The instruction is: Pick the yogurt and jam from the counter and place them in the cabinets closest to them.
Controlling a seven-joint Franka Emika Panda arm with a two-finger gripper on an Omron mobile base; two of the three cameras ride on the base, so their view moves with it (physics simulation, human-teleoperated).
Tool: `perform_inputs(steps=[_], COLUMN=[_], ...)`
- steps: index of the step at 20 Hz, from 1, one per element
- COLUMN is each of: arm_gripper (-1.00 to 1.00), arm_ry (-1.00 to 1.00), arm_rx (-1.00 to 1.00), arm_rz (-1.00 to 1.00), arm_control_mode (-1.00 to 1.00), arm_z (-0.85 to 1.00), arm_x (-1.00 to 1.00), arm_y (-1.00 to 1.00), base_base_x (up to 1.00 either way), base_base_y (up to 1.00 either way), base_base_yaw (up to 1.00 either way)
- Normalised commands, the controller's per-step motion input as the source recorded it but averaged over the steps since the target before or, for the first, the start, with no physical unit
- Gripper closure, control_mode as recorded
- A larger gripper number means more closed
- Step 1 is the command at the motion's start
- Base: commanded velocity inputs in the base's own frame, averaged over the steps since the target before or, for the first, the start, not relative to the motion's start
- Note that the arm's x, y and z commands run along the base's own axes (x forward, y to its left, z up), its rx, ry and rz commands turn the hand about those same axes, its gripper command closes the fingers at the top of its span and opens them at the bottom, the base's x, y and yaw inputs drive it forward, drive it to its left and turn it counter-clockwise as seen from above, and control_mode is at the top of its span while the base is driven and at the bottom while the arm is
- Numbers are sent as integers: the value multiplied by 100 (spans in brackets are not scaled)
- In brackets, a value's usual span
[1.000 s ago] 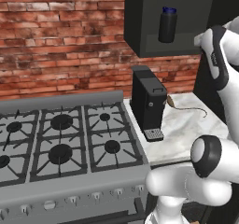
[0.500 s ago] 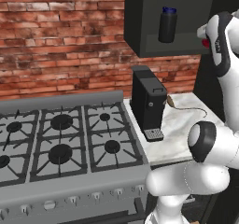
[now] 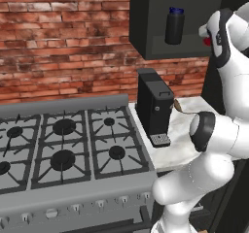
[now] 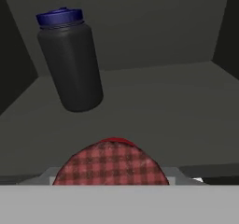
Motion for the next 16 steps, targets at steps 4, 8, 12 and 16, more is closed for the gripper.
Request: perform_inputs(steps=[4, 8, 12, 16], arm_gripper=[100, 100, 100, 100], arm_ry=[0, 3, 2, 2], arm_rx=[0, -4, -2, -4], arm_rz=[1, 0, 0, 0], arm_control_mode=[-100, -100, -100, -100], arm_z=[8, 10, 6, -3], arm_x=[47, 39, 10, 4], arm_y=[0, 0, 1, 2], base_base_x=[0, 0, 0, 0], base_base_y=[0, 0, 0, 0], base_base_yaw=[0, 0, 0, 0])
